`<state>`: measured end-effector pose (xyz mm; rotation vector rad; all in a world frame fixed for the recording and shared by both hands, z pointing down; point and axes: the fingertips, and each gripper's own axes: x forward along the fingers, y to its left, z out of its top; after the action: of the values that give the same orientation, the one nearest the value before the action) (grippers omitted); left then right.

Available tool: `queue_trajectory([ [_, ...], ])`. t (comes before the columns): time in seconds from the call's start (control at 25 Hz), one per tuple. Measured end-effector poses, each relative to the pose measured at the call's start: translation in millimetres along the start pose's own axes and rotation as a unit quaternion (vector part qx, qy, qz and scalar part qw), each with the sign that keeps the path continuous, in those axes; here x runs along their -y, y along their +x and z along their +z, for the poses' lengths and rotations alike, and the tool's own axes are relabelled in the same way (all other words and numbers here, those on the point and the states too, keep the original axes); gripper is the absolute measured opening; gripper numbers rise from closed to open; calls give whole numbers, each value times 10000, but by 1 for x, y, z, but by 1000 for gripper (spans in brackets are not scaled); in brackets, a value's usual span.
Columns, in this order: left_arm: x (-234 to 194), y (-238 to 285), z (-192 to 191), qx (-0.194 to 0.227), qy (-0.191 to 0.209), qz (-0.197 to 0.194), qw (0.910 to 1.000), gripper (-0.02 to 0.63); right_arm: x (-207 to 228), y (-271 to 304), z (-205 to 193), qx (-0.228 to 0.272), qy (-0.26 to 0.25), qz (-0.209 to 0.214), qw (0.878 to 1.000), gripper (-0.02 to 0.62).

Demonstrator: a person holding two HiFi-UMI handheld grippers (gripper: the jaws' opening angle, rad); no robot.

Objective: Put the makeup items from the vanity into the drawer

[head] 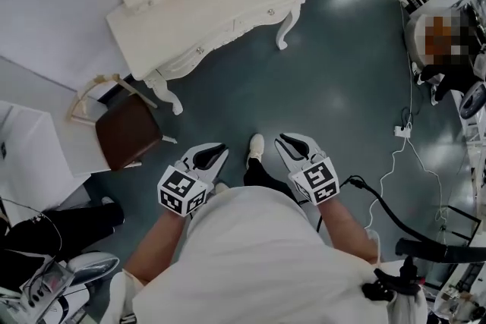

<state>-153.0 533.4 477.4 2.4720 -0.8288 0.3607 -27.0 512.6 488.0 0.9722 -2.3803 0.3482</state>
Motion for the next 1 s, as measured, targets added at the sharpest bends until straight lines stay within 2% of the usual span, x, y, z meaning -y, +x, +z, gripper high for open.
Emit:
queue_trajectory([
  [0.24, -56, 67, 69, -170, 235, 296, 9991, 43, 98, 45, 52, 432, 157, 98, 9989, 23],
  [0.4, -82, 117, 118, -87, 318, 464, 9984, 52, 157, 53, 65, 541, 216, 215, 9981, 8],
  [0.56, -112, 156, 152, -2, 201, 625, 9978, 61, 206, 74, 66, 381, 56, 223, 9990, 2],
  [0.72, -149, 180, 179, -1, 100, 793, 9968, 67, 242, 99, 74, 321, 234, 178, 9991, 2],
  [0.84, -191, 199, 205, 96, 34, 852, 9963, 70, 267, 130, 91, 223, 215, 164, 9994, 2],
  [1.0, -248, 227, 239, 96, 121, 739, 9971, 71, 298, 173, 123, 38, 222, 101, 9997, 1],
])
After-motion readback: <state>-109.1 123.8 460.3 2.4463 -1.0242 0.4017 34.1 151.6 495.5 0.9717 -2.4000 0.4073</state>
